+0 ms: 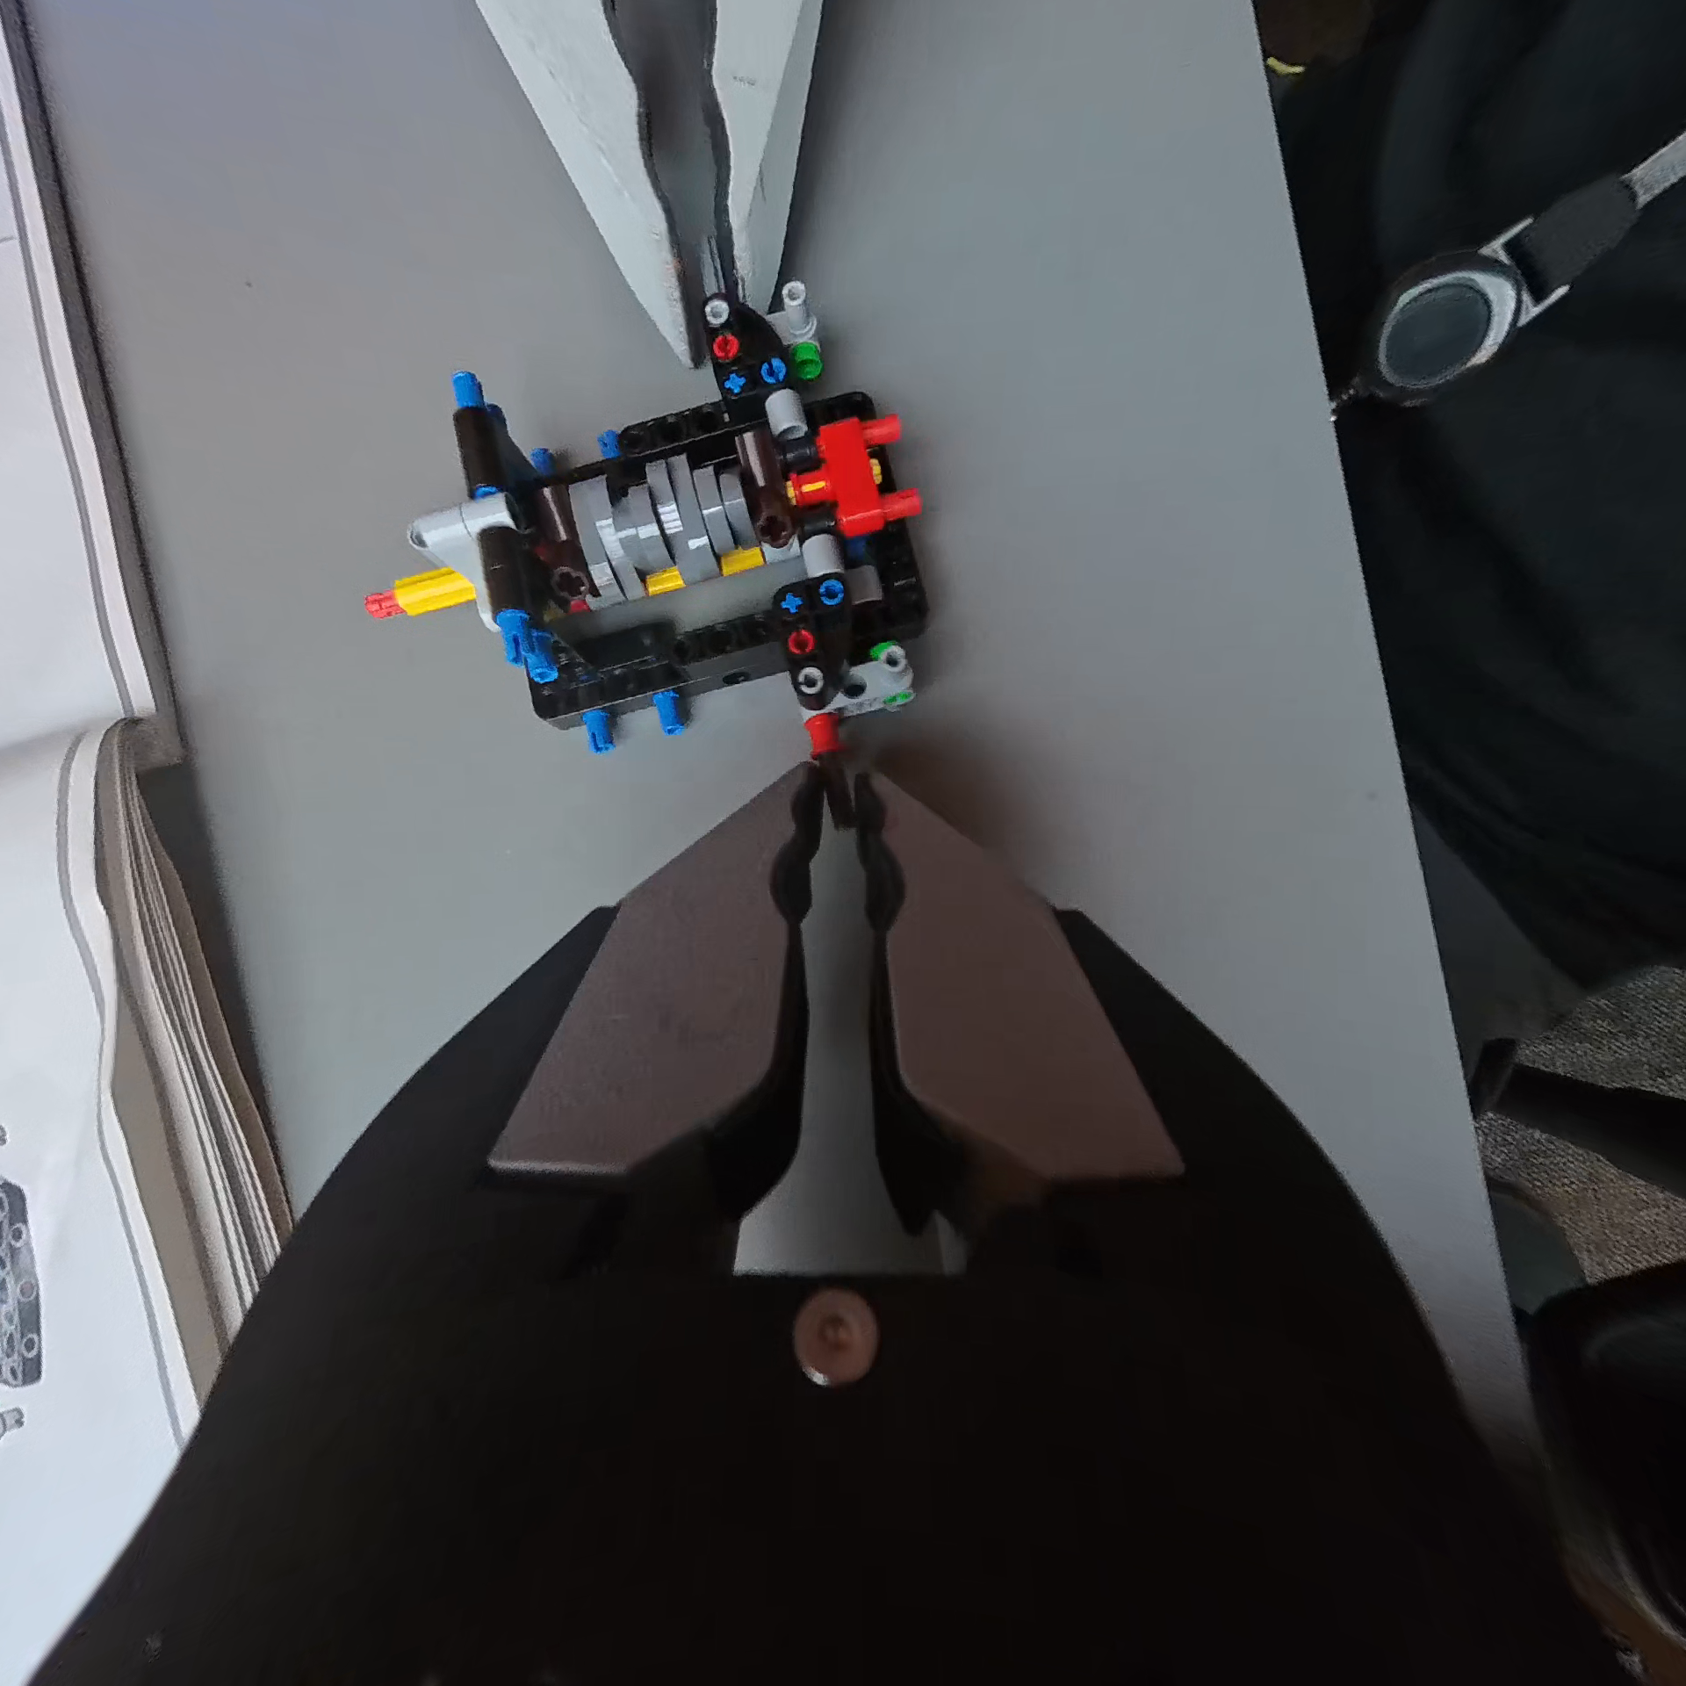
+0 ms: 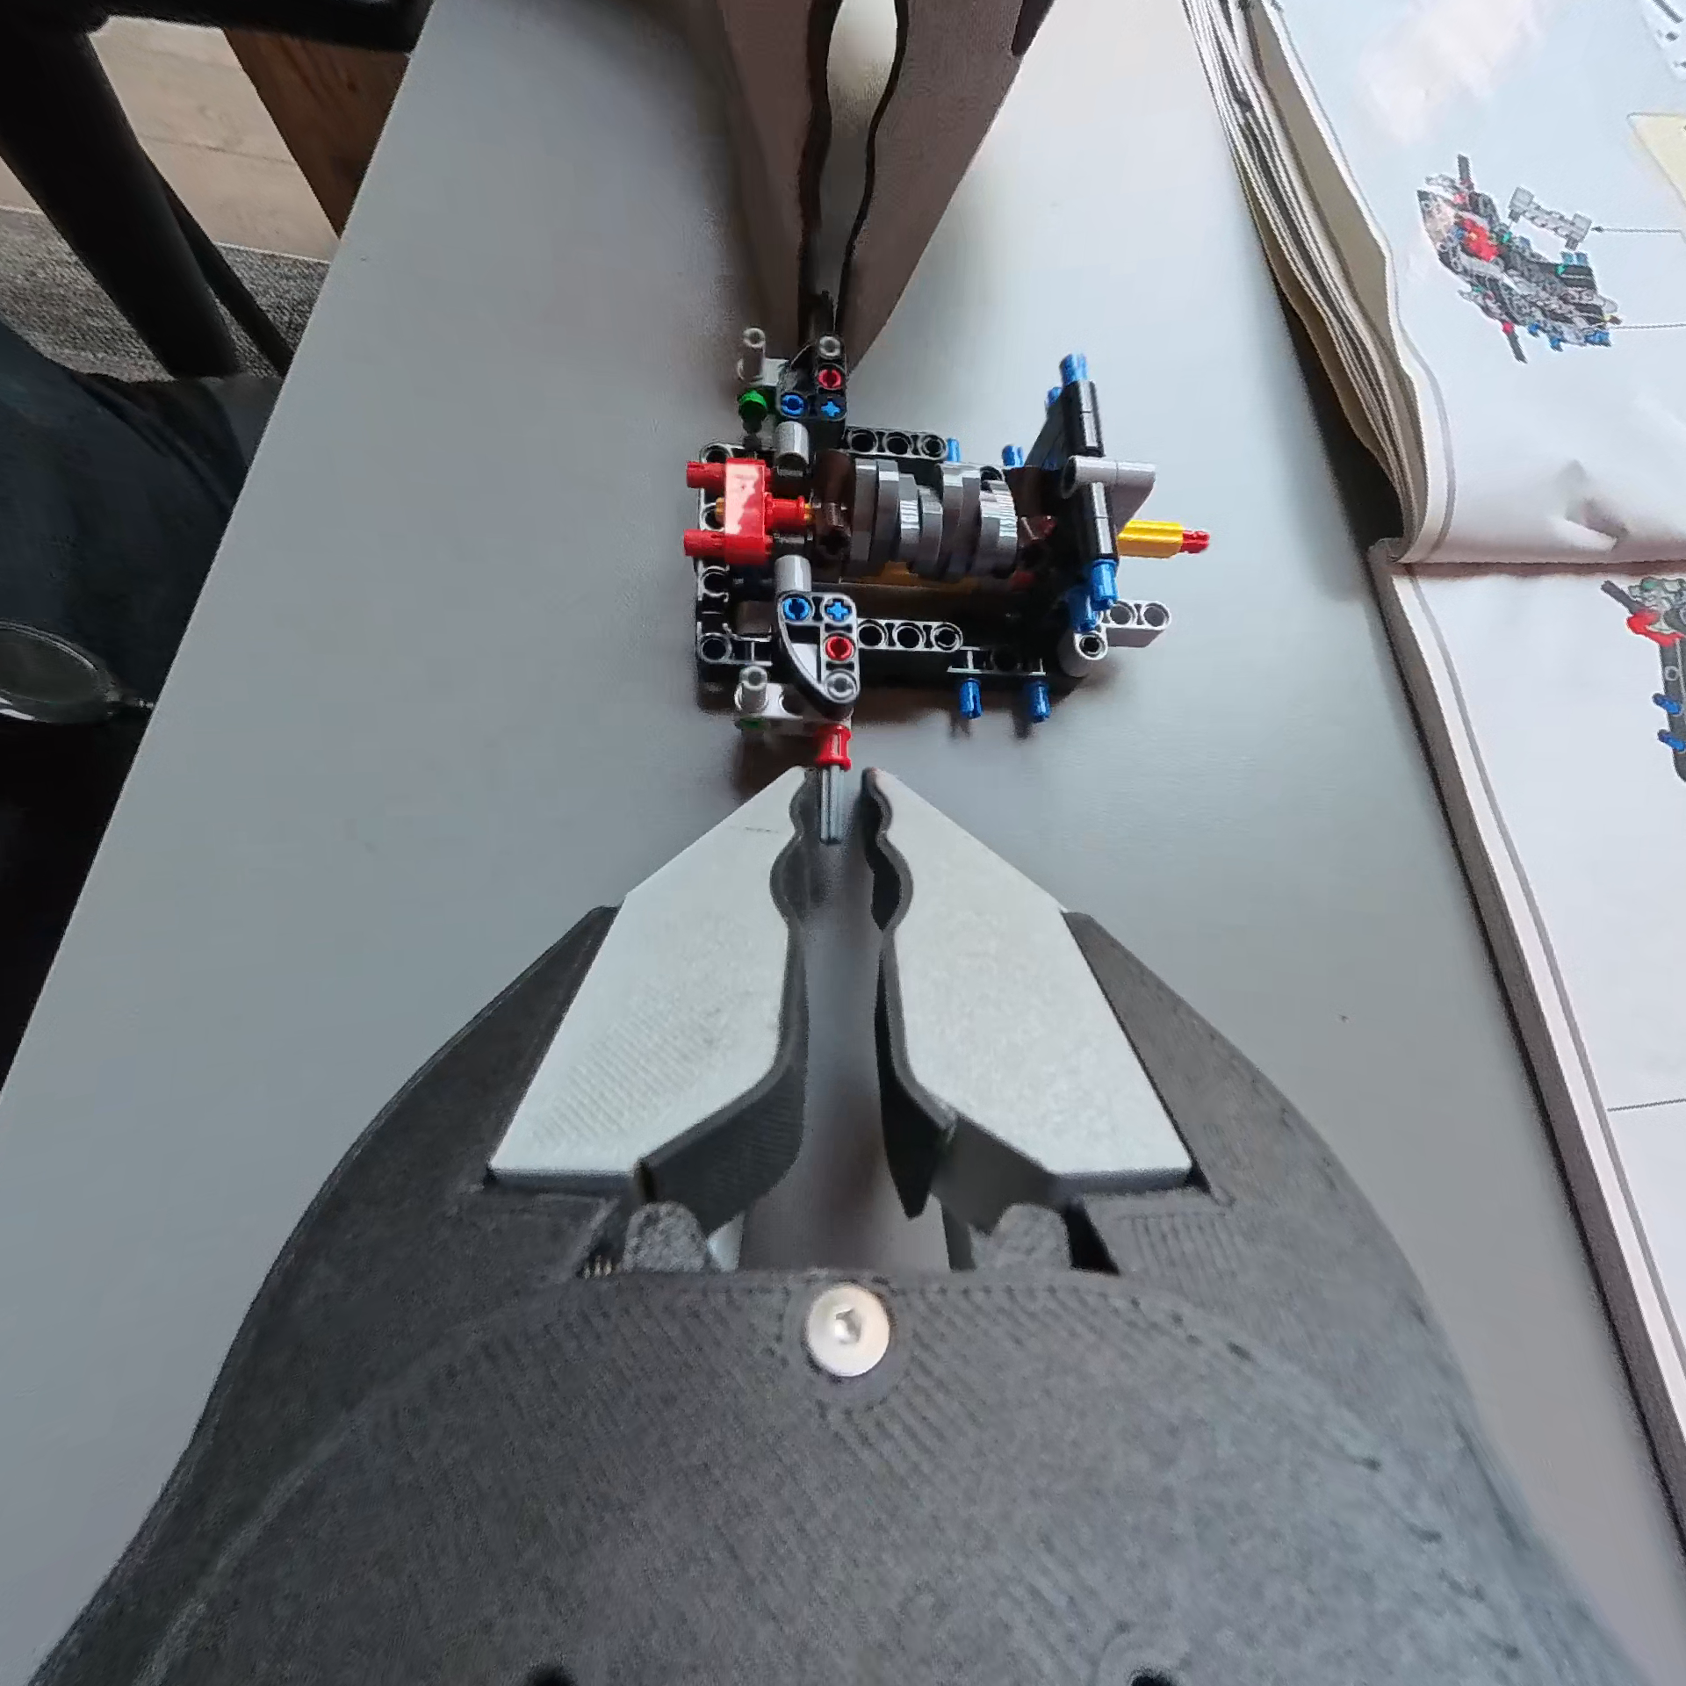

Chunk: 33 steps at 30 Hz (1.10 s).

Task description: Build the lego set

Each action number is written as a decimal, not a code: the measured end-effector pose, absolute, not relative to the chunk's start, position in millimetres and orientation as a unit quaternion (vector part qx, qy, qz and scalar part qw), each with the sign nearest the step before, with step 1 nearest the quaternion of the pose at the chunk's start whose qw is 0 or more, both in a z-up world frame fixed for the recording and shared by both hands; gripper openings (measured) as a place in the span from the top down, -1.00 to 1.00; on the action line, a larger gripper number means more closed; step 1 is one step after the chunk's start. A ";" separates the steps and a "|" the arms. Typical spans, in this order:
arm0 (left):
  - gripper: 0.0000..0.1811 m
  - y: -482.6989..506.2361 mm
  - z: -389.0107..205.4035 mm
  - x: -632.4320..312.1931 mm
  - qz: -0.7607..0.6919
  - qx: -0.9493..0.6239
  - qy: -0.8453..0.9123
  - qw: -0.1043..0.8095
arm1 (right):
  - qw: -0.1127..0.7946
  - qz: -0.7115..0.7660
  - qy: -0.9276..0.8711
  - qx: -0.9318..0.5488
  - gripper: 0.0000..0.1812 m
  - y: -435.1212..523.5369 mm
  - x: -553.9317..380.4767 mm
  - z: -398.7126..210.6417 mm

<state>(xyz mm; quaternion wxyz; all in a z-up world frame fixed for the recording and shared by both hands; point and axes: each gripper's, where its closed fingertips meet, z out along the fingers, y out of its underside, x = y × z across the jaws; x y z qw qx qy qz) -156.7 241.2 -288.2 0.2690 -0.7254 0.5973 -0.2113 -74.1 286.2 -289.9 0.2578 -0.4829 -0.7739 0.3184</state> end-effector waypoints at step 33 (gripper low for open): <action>0.58 251.1 -281.3 -219.2 -0.095 -0.843 0.357 0.392 | 0.272 0.369 -0.728 -0.510 0.56 305.5 -56.2 -273.0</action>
